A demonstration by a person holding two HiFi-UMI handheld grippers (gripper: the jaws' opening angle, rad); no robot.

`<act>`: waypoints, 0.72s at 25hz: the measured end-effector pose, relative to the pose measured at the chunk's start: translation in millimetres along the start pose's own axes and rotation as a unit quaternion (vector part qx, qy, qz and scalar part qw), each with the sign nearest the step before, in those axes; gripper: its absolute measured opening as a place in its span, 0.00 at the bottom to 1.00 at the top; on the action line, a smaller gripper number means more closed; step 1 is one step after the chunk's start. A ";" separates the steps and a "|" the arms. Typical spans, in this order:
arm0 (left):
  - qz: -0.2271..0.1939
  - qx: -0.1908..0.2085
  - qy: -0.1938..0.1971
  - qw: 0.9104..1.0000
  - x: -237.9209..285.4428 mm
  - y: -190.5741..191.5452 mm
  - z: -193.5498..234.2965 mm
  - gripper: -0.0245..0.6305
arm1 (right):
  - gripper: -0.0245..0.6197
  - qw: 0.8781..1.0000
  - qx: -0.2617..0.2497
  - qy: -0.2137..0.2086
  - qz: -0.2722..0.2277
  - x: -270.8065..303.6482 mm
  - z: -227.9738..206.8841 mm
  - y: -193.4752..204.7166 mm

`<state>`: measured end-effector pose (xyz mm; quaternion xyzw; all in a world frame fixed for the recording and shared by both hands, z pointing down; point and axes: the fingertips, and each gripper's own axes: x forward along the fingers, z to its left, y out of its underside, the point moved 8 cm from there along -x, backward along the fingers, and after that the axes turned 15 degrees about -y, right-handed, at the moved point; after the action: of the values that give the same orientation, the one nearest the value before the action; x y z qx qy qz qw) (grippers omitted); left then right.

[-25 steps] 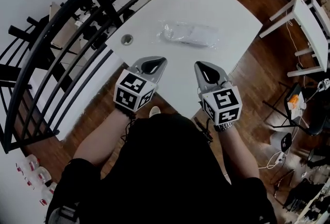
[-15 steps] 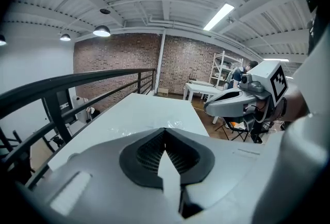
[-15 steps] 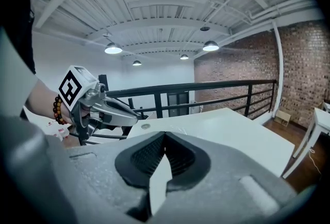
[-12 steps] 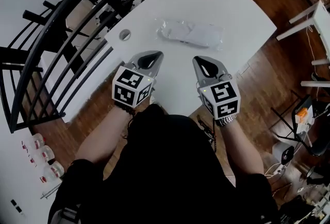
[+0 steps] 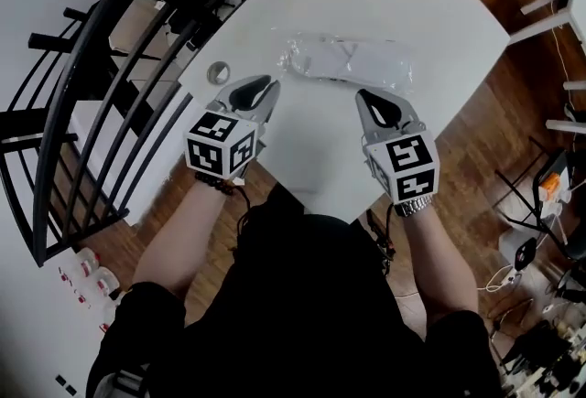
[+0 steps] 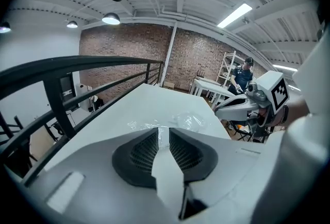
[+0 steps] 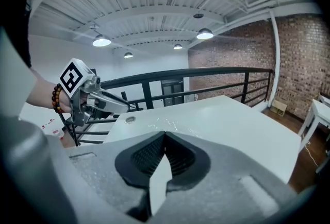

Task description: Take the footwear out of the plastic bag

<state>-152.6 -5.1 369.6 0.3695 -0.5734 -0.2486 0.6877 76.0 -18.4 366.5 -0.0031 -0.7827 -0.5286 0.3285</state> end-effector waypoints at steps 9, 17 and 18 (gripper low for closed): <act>0.063 -0.044 0.039 0.996 67.1 7.6 46.0 0.20 | 0.02 0.998 0.026 0.034 0.050 33.1 -22.3 5.4; 0.135 -0.014 0.087 0.987 104.2 17.3 49.5 0.22 | 0.03 0.993 0.044 0.057 0.089 53.5 -42.3 11.4; 0.139 -0.003 0.087 0.986 106.9 17.4 49.2 0.22 | 0.03 0.993 0.046 0.059 0.093 54.9 -43.7 12.4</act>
<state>-178.5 -87.4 451.5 0.3046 -0.5565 -0.1190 0.7638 59.6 -68.0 415.0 -0.0295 -0.7821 -0.4582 0.4213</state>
